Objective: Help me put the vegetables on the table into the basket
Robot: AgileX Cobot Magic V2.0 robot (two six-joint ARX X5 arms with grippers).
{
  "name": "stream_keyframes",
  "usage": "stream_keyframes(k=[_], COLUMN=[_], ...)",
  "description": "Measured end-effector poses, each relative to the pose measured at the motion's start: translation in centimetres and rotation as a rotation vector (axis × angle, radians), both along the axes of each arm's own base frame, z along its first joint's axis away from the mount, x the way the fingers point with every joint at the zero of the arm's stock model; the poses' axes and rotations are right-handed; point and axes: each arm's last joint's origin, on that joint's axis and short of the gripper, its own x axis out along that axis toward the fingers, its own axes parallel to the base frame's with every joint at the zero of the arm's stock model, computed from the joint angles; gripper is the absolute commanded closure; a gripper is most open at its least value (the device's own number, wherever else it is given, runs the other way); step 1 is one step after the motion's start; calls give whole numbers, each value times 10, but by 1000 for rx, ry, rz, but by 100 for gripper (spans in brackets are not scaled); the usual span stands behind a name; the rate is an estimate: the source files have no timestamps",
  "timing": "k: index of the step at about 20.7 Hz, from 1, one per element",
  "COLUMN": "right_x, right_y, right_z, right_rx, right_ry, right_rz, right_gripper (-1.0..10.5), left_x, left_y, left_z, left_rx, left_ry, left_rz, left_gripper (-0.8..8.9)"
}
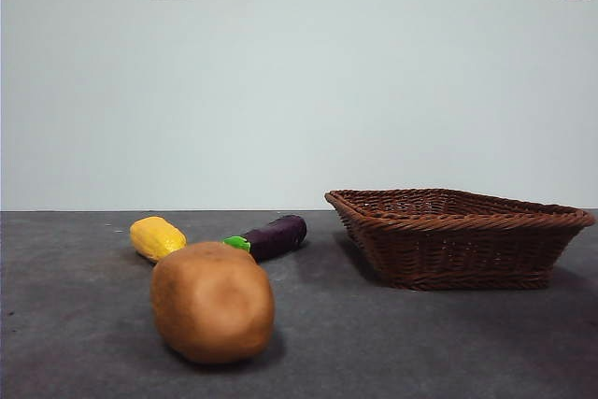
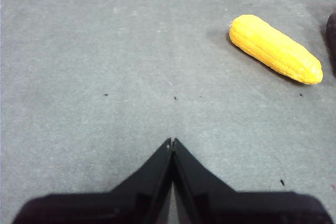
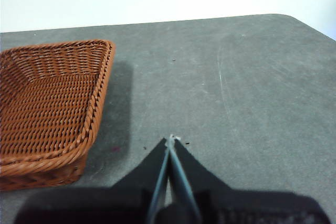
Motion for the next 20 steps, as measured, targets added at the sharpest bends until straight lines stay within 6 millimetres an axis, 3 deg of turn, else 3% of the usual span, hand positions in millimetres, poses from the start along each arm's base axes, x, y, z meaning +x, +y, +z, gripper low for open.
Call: stream_keyframes(k=[15, 20], right_x=[0, 0], right_y=[1, 1], right_z=[0, 0], right_rx=[7, 86], right_ry=[-1, -4], right_rz=[22, 10], right_gripper=[946, 946], left_x=[0, 0], left_y=[0, 0], left_z=[0, 0], left_rx=[0, 0], left_ry=[0, 0], left_rz=[0, 0], left_gripper=[817, 817])
